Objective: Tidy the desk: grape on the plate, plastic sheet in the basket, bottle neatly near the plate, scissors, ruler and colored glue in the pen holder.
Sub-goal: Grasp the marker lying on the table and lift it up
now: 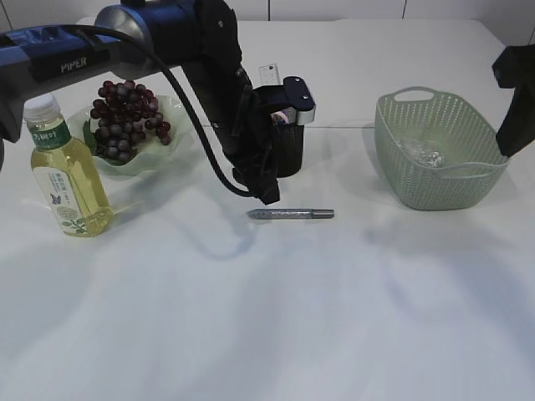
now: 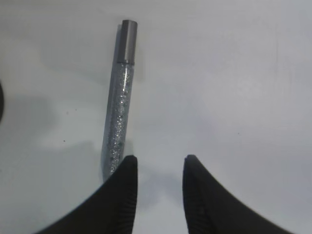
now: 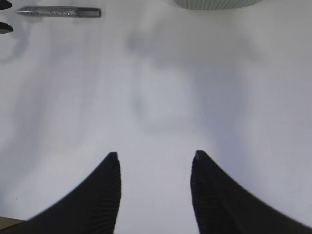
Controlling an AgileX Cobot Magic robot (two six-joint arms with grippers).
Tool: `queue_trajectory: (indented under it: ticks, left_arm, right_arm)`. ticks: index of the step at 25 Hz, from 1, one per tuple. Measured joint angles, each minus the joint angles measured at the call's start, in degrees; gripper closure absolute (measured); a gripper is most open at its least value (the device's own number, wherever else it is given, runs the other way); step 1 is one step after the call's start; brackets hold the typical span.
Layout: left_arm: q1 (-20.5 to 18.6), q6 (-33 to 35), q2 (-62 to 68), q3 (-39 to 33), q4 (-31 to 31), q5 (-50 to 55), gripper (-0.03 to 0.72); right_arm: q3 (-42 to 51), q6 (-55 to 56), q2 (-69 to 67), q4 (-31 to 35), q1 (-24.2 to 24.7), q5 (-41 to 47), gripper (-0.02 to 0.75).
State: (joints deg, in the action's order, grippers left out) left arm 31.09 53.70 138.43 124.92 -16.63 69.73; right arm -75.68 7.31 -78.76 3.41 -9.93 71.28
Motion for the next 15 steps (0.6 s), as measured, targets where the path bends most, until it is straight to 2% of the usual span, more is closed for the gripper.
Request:
queue_trajectory:
  ticks: [9,15]
  left_arm:
    - [-1.4,-0.7,1.3,0.2,0.0,-1.6,0.439]
    - [-2.2,0.1,2.4,0.2,0.2,-2.9,0.379]
  right_arm:
    - [0.0,0.0,0.0,0.0,0.0,0.0,0.358]
    - [0.0,0.0,0.0,0.0,0.0,0.0,0.358]
